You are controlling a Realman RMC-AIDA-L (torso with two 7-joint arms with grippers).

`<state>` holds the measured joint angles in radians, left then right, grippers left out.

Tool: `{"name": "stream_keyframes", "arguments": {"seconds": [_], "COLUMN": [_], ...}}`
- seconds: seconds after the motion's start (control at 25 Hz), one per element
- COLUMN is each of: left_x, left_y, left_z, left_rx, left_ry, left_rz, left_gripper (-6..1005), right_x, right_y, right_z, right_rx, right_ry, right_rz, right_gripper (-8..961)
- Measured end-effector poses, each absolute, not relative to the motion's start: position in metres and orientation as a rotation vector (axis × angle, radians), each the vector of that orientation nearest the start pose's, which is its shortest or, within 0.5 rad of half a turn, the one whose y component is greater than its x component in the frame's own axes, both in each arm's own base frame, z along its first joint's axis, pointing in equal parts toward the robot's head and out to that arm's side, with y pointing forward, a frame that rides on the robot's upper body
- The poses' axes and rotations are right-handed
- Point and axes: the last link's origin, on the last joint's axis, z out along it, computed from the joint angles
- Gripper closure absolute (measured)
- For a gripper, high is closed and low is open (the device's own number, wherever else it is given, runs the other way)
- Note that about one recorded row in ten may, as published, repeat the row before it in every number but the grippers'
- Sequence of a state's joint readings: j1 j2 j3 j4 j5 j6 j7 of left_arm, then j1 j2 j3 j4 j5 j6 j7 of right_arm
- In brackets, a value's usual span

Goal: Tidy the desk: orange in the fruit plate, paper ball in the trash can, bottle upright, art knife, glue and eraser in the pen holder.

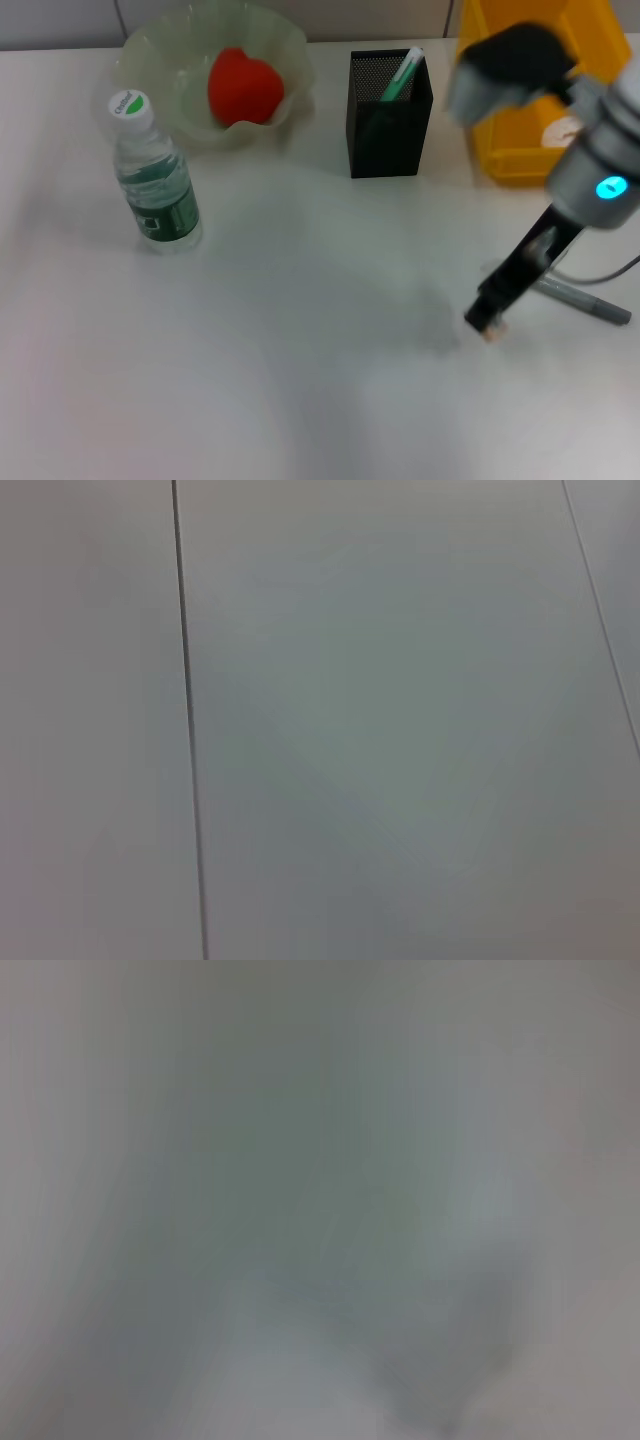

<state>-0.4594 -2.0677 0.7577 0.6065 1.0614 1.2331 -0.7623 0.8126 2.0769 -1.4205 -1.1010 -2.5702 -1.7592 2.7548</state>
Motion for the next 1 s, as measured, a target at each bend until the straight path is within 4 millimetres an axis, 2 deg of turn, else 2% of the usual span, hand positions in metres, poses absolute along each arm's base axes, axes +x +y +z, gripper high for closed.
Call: {"name": "stream_keyframes", "arguments": {"seconds": [0.16, 0.32, 0.36, 0.4, 0.44, 0.48, 0.56, 0.64, 0.8, 0.88, 1.0], "left_x": [-0.266, -0.265, -0.265, -0.264, -0.263, -0.262, -0.26, -0.259, -0.259, -0.26, -0.263], "left_y": [0.384, 0.385, 0.386, 0.386, 0.386, 0.388, 0.388, 0.39, 0.39, 0.39, 0.39], "left_z": [0.093, 0.096, 0.096, 0.096, 0.097, 0.097, 0.097, 0.096, 0.092, 0.091, 0.088], "left_rx": [-1.791, -1.771, -1.769, -1.766, -1.763, -1.762, -1.761, -1.762, -1.765, -1.766, -1.758], "left_ry": [-0.196, -0.199, -0.199, -0.198, -0.198, -0.196, -0.195, -0.192, -0.186, -0.188, -0.202], "left_rz": [-0.927, -0.942, -0.943, -0.948, -0.951, -0.956, -0.96, -0.962, -0.95, -0.948, -0.946], "left_gripper": [212, 212, 212, 212, 212, 212, 212, 212, 212, 212, 212], "right_x": [0.167, 0.177, 0.181, 0.187, 0.187, 0.189, 0.194, 0.198, 0.198, 0.195, 0.19], "right_y": [0.352, 0.36, 0.363, 0.368, 0.368, 0.37, 0.376, 0.382, 0.4, 0.407, 0.419], "right_z": [0.006, 0.031, 0.038, 0.05, 0.05, 0.055, 0.061, 0.064, 0.063, 0.056, 0.035], "right_rx": [-2.698, -2.747, -2.727, -2.661, -2.661, -2.624, -2.566, -2.536, -2.483, -2.485, -2.491], "right_ry": [1.272, 1.249, 1.228, 1.161, 1.161, 1.116, 1.052, 0.992, 0.928, 0.908, 0.873], "right_rz": [-0.424, 0.148, 0.309, 0.631, 0.631, 0.763, 0.898, 0.923, 0.856, 0.788, 0.64], "right_gripper": [663, 658, 657, 655, 654, 653, 650, 648, 643, 641, 637]}}
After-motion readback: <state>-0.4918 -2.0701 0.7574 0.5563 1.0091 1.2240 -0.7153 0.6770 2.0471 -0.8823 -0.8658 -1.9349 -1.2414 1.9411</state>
